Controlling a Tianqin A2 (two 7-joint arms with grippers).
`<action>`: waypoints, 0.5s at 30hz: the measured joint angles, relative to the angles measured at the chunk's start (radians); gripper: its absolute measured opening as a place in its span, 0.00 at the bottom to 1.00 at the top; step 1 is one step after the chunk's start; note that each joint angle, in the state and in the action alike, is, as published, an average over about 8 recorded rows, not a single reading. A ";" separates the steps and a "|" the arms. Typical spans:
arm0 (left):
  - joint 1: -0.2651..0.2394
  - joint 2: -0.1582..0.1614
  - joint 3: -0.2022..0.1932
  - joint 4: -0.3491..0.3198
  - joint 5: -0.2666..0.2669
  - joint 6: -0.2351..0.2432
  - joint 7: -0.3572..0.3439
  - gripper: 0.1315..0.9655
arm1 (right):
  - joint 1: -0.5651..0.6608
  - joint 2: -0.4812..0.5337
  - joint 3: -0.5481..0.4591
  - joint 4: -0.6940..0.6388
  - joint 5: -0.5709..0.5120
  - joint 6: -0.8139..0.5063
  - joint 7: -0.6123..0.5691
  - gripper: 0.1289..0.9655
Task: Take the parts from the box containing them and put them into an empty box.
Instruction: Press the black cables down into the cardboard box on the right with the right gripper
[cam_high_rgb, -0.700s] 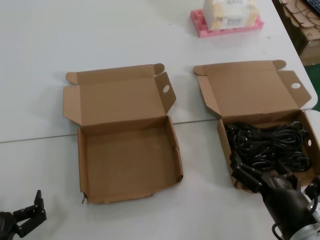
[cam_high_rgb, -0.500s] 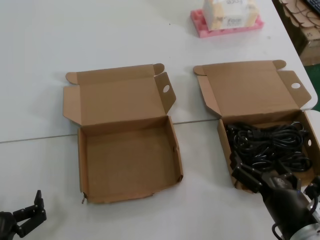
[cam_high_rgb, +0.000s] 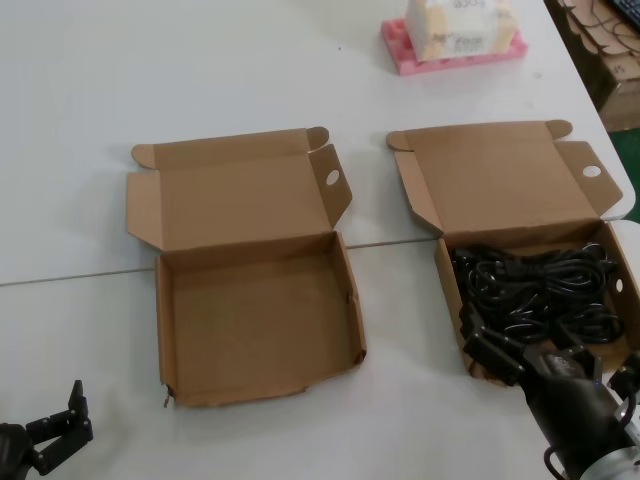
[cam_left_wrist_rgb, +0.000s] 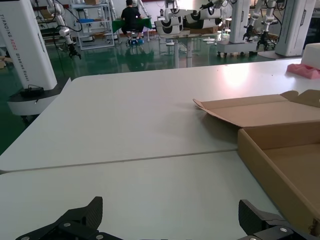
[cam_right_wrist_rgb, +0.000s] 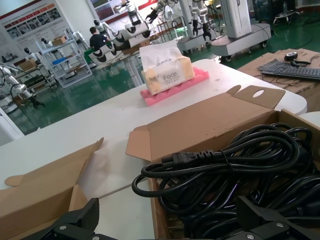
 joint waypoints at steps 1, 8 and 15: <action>0.000 0.000 0.000 0.000 0.000 0.000 0.000 1.00 | 0.000 0.000 0.000 0.000 0.000 0.000 0.000 1.00; 0.000 0.000 0.000 0.000 0.000 0.000 0.000 1.00 | 0.000 0.000 0.000 0.000 0.000 0.000 0.000 1.00; 0.000 0.000 0.000 0.000 0.000 0.000 0.000 1.00 | 0.000 0.000 0.000 0.000 0.000 0.000 0.000 1.00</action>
